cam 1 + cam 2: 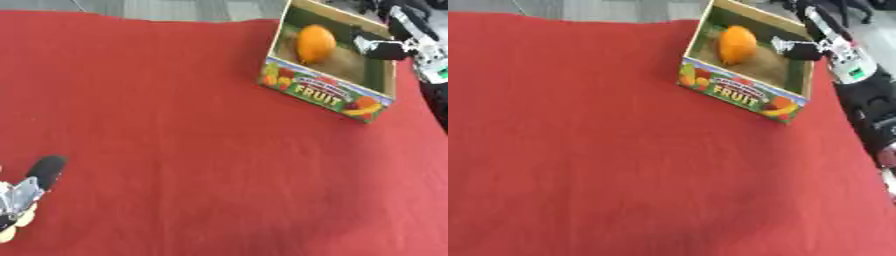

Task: Pick up the objects with one hand, pass them to the other hand, and then place them into the box on the other side of the table.

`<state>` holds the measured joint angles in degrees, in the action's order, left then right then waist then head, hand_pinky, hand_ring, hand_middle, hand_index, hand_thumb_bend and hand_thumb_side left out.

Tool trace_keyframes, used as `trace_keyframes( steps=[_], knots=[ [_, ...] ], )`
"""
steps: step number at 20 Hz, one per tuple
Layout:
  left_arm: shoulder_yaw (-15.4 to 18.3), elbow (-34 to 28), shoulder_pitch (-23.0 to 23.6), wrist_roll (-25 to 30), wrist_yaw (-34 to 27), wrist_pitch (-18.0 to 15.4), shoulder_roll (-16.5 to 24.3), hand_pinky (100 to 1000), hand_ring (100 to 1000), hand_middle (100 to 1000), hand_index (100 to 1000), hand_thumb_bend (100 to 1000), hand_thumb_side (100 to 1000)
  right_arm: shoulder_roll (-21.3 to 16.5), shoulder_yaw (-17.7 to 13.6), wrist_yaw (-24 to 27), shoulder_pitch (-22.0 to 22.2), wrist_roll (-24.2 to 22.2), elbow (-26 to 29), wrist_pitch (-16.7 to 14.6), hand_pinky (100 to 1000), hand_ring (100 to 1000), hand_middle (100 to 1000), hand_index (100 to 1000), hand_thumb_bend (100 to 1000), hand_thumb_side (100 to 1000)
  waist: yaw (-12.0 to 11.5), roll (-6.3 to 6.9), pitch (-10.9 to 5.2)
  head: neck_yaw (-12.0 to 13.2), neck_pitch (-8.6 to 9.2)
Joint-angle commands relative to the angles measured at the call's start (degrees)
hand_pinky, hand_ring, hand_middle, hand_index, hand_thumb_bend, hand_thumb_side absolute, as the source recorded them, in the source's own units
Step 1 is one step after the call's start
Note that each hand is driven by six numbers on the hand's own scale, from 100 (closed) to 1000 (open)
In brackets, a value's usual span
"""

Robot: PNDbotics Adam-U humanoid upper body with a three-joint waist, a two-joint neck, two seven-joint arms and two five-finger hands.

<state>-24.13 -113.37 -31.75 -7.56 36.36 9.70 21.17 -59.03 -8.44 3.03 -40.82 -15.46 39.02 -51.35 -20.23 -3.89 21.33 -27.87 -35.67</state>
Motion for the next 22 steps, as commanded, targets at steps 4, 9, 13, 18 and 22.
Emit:
trace_keyframes(
  steps=[4, 9, 13, 18, 22],
  knots=[
    [0.98, -1.22, -0.1, -0.17, 0.21, 0.3, 1.27, 649, 683, 612, 805, 590, 617, -2.4, -0.44, 2.62, -1.08, -1.82, 0.84, 1.18, 1000, 1000, 873, 1000, 100, 100, 0.38, 0.36, -2.07, 0.22, -0.6],
    [1.35, -1.22, 0.37, -0.26, 0.36, 0.61, 1.42, 649, 683, 613, 805, 595, 612, -2.57, -1.88, 20.97, -0.86, -9.85, 12.53, 14.7, 987, 1000, 857, 1000, 100, 350, 1.33, 0.93, -2.7, 1.72, -0.6],
    [2.08, -1.22, 0.63, -0.53, 0.43, 0.95, 1.98, 652, 684, 614, 805, 604, 599, -3.53, -5.55, 38.01, 2.51, -12.58, 31.5, 24.29, 964, 1000, 843, 986, 100, 159, 2.59, 1.53, -3.64, 4.01, -1.0],
    [2.96, -1.22, 1.18, -0.77, 0.27, 1.47, 2.85, 652, 684, 615, 805, 612, 587, -3.12, -7.36, 47.21, 8.08, -11.09, 47.18, 28.77, 957, 1000, 834, 969, 100, 100, 4.16, 2.06, -4.9, 6.21, -1.95],
    [3.54, -1.22, 1.37, -1.01, 0.41, 1.6, 3.26, 653, 684, 615, 805, 615, 581, -2.79, -8.45, 50.37, 10.89, -8.61, 53.2, 30.31, 955, 1000, 827, 962, 100, 100, 4.64, 2.12, -5.53, 7.06, -2.4]
  ],
)
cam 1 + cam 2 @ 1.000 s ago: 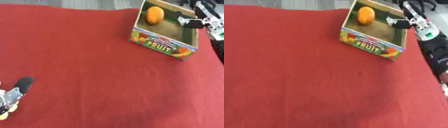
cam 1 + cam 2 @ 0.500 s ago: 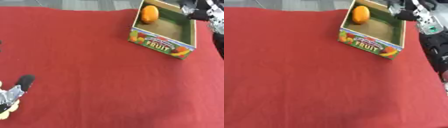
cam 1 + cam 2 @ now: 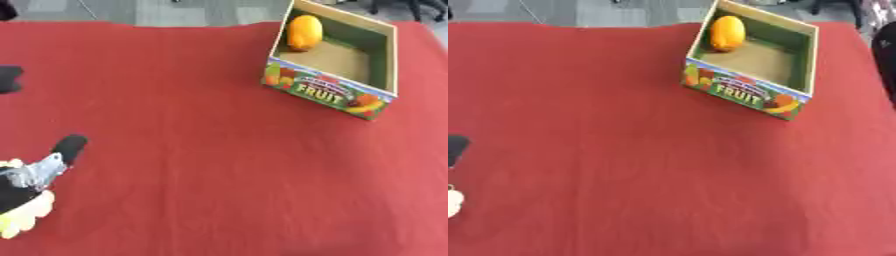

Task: Pick up the objects with one hand, pass them to the other hand, and then place them into the box on the other side of the table.

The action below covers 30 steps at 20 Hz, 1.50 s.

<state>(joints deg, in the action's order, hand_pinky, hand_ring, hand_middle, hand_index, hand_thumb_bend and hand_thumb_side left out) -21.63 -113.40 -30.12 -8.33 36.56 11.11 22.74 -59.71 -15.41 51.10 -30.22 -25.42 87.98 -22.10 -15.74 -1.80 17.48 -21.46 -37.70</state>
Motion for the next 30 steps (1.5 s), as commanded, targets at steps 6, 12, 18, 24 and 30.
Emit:
trace_keyframes(
  steps=[6, 12, 18, 24, 30],
  knots=[
    [2.2, -1.19, 0.37, -0.67, -0.03, 1.14, 2.8, 653, 684, 615, 807, 618, 579, -0.03, -3.41, 8.45, 5.69, 2.8, 11.63, 3.98, 951, 1000, 815, 960, 100, 287, 1.39, -0.13, -2.65, 4.17, -1.47],
    [3.49, -1.19, 0.84, 0.67, -0.96, 3.74, 5.11, 656, 685, 617, 813, 609, 607, 2.07, -3.67, 11.18, 8.75, -0.28, 15.08, 6.55, 951, 1000, 813, 959, 100, 509, 3.15, -0.04, -3.77, 7.76, -3.46],
    [4.84, -1.19, 0.02, 6.11, -3.16, 6.49, 9.66, 673, 695, 627, 818, 610, 649, 4.34, -3.28, 9.69, 9.91, -2.16, 17.01, 8.47, 948, 1000, 804, 950, 100, 489, 4.05, 0.55, -4.31, 9.64, -4.37],
    [6.0, -1.19, -0.6, 15.0, -5.67, 10.49, 14.21, 709, 720, 654, 835, 616, 685, 7.06, -0.67, 7.11, 7.87, -4.66, 17.21, 11.66, 949, 1000, 799, 950, 100, 517, 4.63, 0.89, -4.7, 11.12, -5.02],
    [8.15, -0.91, -2.52, 25.53, -7.58, 14.44, 19.35, 730, 736, 674, 845, 632, 663, 9.2, 2.31, 4.72, 4.99, -7.91, 15.94, 13.82, 948, 1000, 795, 943, 100, 508, 5.23, 1.04, -5.69, 12.75, -6.06]
  ],
)
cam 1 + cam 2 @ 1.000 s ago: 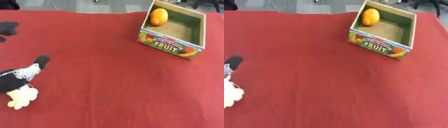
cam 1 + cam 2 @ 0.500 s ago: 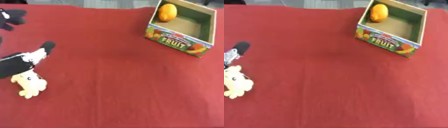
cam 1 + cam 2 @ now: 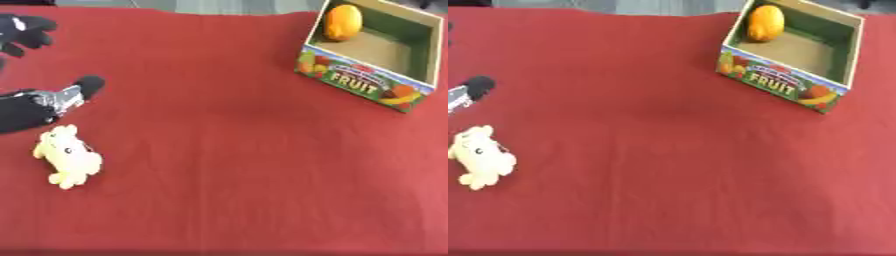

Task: Pick up the objects with one hand, pass them to the other hand, and then place them into the box on the other side of the table.

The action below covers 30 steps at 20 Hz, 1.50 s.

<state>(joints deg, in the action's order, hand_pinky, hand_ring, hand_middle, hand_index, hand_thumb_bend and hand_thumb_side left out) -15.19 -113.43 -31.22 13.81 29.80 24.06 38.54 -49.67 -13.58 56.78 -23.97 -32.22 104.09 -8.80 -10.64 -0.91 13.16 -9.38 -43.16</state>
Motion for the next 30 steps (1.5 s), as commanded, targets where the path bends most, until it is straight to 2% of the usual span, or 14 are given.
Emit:
trace_keyframes(
  steps=[1, 5, 9, 15, 19, 23, 30],
  knots=[
    [2.08, -0.47, -1.98, 4.62, -0.7, 2.32, 4.59, 733, 738, 677, 845, 635, 645, -0.66, 1.03, -1.37, -1.66, -1.58, -0.45, 0.44, 947, 1000, 794, 942, 100, 504, 0.24, 0.16, -1.56, 0.92, -0.78],
    [2.93, 3.31, -4.54, 8.42, -0.22, 5.08, 7.42, 741, 743, 683, 844, 647, 625, -0.05, 3.15, -3.43, -2.85, -3.69, -1.82, -0.41, 945, 1000, 793, 941, 100, 493, 0.47, 0.26, -2.02, 1.34, -0.95],
    [2.96, 9.32, -6.92, 10.92, 1.15, 6.3, 9.4, 766, 762, 707, 851, 699, 589, 1.01, 4.87, -5.69, -3.57, -5.46, -2.83, -1.38, 947, 1000, 810, 954, 100, 493, 0.77, 0.34, -2.17, 2.08, -0.95],
    [3.3, 16.85, -8.91, 14.6, 4.17, 6.18, 10.28, 785, 776, 724, 861, 783, 514, 2.59, 6.69, -8.77, -3.57, -7.67, -3.4, -2.68, 951, 1000, 835, 968, 100, 493, 1.26, 0.33, -2.06, 3.5, -0.96],
    [3.81, 19.97, -9.29, 15.53, 5.21, 5.79, 10.39, 791, 779, 728, 859, 818, 476, 3.31, 6.66, -9.96, -2.49, -8.53, -3.38, -3.4, 952, 1000, 832, 969, 100, 497, 1.72, 0.23, -1.99, 4.58, -0.96],
    [4.0, 21.87, -9.17, 16.64, 5.82, 5.31, 10.92, 797, 783, 732, 858, 853, 440, 3.54, 4.93, -9.38, -0.11, -7.68, -2.91, -3.45, 954, 1000, 832, 969, 100, 508, 2.31, 0.17, -1.94, 5.79, -0.96],
    [4.05, 23.25, -9.27, 20.14, 7.0, 4.44, 12.86, 811, 786, 742, 857, 902, 411, 1.47, -2.28, -5.95, 7.73, -3.95, -1.87, -4.02, 963, 1000, 831, 970, 100, 530, 3.38, -0.23, -1.57, 8.6, -0.96]
  ],
)
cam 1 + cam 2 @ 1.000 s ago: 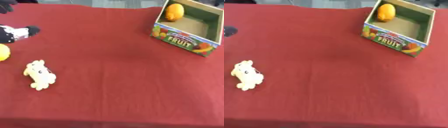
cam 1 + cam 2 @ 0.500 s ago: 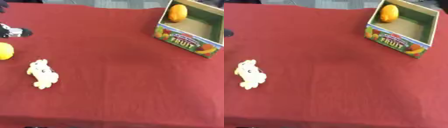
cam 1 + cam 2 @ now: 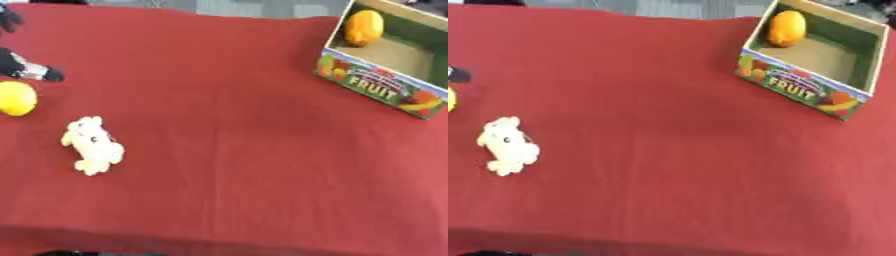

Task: Pick up the objects with one hand, pass them to the other hand, and then place them into the box on the other side of the table.

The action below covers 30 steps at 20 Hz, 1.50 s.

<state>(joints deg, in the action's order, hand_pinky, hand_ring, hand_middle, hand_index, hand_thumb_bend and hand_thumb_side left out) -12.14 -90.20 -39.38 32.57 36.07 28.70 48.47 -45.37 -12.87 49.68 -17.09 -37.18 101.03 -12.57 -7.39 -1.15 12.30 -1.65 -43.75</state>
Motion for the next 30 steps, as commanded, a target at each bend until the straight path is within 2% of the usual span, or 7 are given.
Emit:
trace_keyframes(
  steps=[1, 8, 17, 20, 21, 25, 30],
  knots=[
    [0.94, 0.25, -1.34, 2.14, 0.97, -0.26, 3.06, 813, 787, 744, 857, 909, 404, -2.95, -3.98, 1.41, 1.94, 1.18, 1.19, -0.37, 963, 1000, 830, 969, 100, 527, 0.2, -0.04, -0.64, 1.06, -0.37],
    [0.53, 3.93, -3.26, 9.8, 5.58, -0.48, 3.81, 828, 796, 755, 854, 954, 415, -3.19, -8.41, 1.21, 7.51, 3.08, 0.64, -1.5, 961, 1000, 822, 967, 100, 523, 0.59, -0.21, -0.34, 2.6, -0.11],
    [1.62, 5.9, -3.12, 17.69, 10.96, -1.54, 5.33, 843, 804, 764, 846, 987, 404, -0.45, -12.42, 0.06, 11.66, 6.0, -0.31, -0.21, 963, 1000, 823, 976, 100, 526, 0.84, -0.16, -0.08, 4.31, 0.05],
    [1.91, 5.99, -2.71, 19.09, 11.5, -1.73, 5.88, 844, 806, 766, 845, 1000, 404, -0.37, -13.14, -1.49, 10.15, 6.99, -2.44, 0.96, 964, 1000, 823, 976, 100, 552, 0.79, -0.11, -0.09, 4.78, 0.15],
    [2.01, 6.06, -2.57, 19.24, 11.91, -1.73, 6.1, 846, 805, 767, 841, 1000, 390, -0.43, -13.21, -2.16, 9.31, 7.2, -3.43, 1.39, 964, 1000, 822, 976, 100, 527, 0.81, -0.09, -0.1, 4.95, 0.2],
    [2.18, 7.26, -2.17, 19.39, 12.51, -1.72, 6.1, 844, 805, 766, 836, 980, 392, -0.67, -13.01, -4.11, 6.75, 7.09, -6.52, 2.16, 964, 1000, 821, 975, 100, 527, 0.91, 0.02, -0.11, 5.46, 0.51],
    [1.78, 9.23, -2.12, 19.4, 13.17, -1.86, 5.49, 838, 803, 767, 823, 933, 354, -0.22, -13.2, -5.45, 6.55, 6.54, -8.09, 2.07, 964, 1000, 818, 975, 100, 529, 1.2, -0.03, 0.2, 5.75, 1.0]
  ],
)
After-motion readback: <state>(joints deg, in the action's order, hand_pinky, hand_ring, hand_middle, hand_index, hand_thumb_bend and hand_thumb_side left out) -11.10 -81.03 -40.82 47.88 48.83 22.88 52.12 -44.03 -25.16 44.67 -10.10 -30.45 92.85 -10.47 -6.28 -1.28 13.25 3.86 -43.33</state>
